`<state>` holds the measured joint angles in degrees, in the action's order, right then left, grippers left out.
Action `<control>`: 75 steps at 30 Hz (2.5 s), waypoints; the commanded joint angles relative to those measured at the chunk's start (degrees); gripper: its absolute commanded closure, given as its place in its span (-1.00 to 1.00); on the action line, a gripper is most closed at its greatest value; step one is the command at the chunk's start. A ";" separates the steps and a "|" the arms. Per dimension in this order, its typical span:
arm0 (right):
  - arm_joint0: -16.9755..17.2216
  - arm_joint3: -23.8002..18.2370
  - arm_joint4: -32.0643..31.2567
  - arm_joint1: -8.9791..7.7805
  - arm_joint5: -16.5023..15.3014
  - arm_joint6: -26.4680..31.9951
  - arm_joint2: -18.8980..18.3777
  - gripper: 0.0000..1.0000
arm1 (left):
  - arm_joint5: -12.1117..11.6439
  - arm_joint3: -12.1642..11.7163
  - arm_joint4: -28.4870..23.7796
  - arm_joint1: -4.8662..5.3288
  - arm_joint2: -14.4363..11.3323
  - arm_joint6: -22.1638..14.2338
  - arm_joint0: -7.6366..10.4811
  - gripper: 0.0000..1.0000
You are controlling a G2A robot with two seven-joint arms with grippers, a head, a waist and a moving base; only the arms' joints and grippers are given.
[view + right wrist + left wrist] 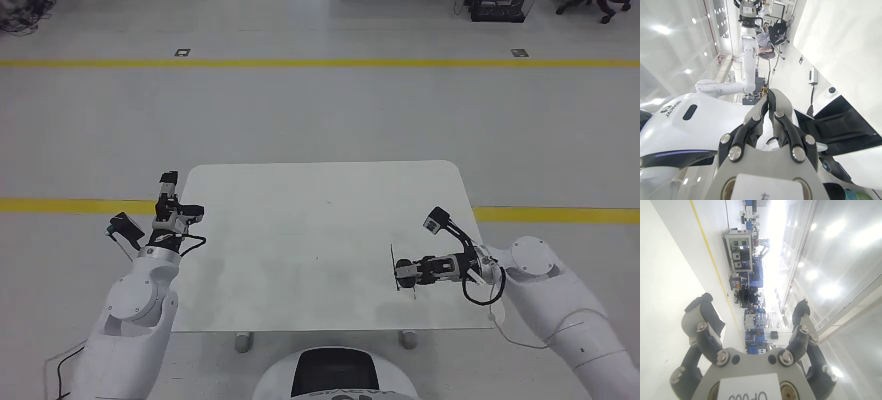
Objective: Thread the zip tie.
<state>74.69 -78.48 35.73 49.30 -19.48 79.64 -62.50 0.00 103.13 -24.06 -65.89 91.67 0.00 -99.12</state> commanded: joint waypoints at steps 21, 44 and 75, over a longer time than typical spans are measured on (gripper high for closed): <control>-2.09 -0.76 2.63 -0.55 0.00 0.00 5.57 1.00 | 9.34 -1.88 -0.03 0.09 -5.91 -13.59 2.40 -1.00; -4.12 -0.86 7.73 -1.23 0.00 0.00 9.80 1.00 | 8.11 1.14 7.45 -0.44 -14.48 -15.76 4.85 -1.00; -9.24 1.06 11.71 -3.06 0.00 0.00 16.20 1.00 | 14.48 2.81 10.36 -1.43 -23.74 -14.10 10.01 -1.00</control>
<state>65.45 -77.42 47.44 46.24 -19.48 79.64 -46.30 14.47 105.94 -13.70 -67.32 67.93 -14.10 -89.12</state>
